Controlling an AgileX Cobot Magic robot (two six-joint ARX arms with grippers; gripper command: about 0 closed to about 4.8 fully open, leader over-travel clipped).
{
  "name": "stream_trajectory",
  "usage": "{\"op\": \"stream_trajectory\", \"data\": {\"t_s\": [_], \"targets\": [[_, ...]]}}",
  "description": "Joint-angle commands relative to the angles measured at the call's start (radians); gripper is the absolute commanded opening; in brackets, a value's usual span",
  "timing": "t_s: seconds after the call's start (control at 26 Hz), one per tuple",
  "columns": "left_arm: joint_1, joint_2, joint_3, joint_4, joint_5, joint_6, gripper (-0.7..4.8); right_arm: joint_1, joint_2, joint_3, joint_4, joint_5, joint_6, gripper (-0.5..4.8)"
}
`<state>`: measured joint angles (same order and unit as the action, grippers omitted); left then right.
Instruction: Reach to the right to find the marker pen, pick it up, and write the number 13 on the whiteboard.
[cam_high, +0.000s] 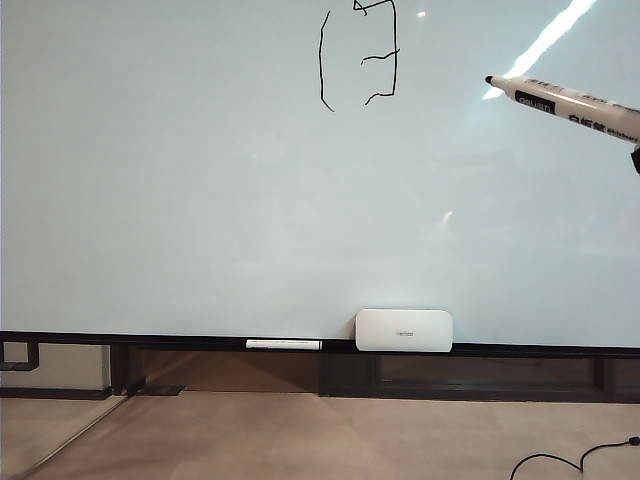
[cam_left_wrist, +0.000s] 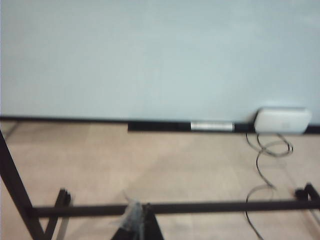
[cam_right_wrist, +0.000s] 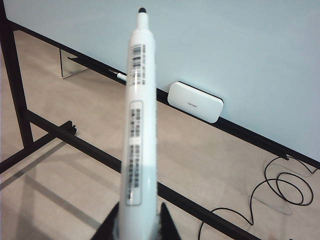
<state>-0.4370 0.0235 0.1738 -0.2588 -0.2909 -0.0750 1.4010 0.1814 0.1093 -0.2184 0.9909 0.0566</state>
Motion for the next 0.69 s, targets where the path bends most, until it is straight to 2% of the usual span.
{"op": "stream_trajectory", "data": {"t_s": [0.04, 0.27, 0.69], "targets": [[0.001, -0.01, -0.021, 0.024, 0.003, -0.011, -0.05, 0.001, 0.001, 0.003, -0.003, 0.001, 0.004, -0.06], [0.002, -0.021, -0.069, 0.089, 0.002, -0.004, -0.06, 0.001, 0.001, -0.03, -0.023, 0.001, 0.035, -0.06], [0.002, -0.021, -0.101, 0.086, -0.001, -0.005, -0.05, 0.001, 0.001, -0.042, -0.005, 0.001, 0.071, -0.05]]}}
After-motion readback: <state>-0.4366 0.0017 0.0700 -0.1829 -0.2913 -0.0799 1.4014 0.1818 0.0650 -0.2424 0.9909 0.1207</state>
